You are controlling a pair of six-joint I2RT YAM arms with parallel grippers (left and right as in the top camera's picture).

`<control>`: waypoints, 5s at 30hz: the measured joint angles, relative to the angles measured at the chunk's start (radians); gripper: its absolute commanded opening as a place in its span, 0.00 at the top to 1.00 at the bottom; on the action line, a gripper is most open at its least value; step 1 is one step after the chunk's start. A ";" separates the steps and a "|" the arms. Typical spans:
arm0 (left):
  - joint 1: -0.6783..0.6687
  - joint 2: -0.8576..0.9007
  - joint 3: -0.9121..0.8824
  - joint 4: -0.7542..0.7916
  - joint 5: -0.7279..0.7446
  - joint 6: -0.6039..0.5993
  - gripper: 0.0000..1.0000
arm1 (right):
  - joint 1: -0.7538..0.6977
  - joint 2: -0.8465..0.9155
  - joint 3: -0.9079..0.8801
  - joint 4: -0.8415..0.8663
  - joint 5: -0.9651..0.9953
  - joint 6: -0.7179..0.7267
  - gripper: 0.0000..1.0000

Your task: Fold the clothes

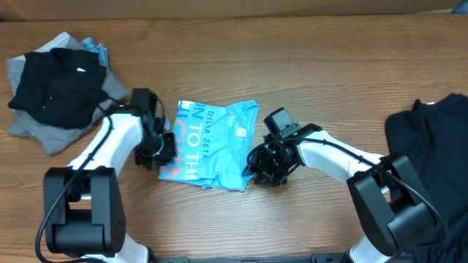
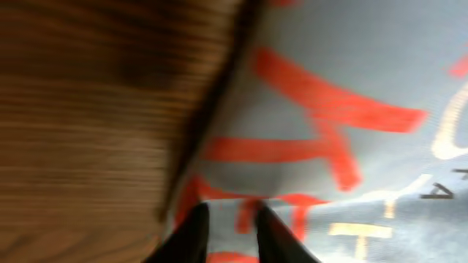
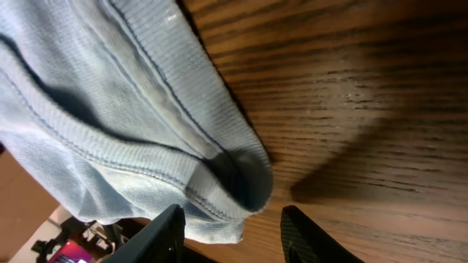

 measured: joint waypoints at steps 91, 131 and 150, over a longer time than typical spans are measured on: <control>-0.104 0.245 0.102 0.181 0.594 0.283 0.25 | -0.099 0.000 -0.062 0.058 -0.045 0.071 0.79; 0.099 0.101 0.697 -0.035 0.432 0.241 0.96 | -0.105 -0.463 -0.076 0.068 -0.067 -0.129 0.00; 0.538 0.193 0.774 0.240 0.358 0.162 0.95 | -0.105 -0.463 -0.076 0.019 -0.066 -0.139 0.00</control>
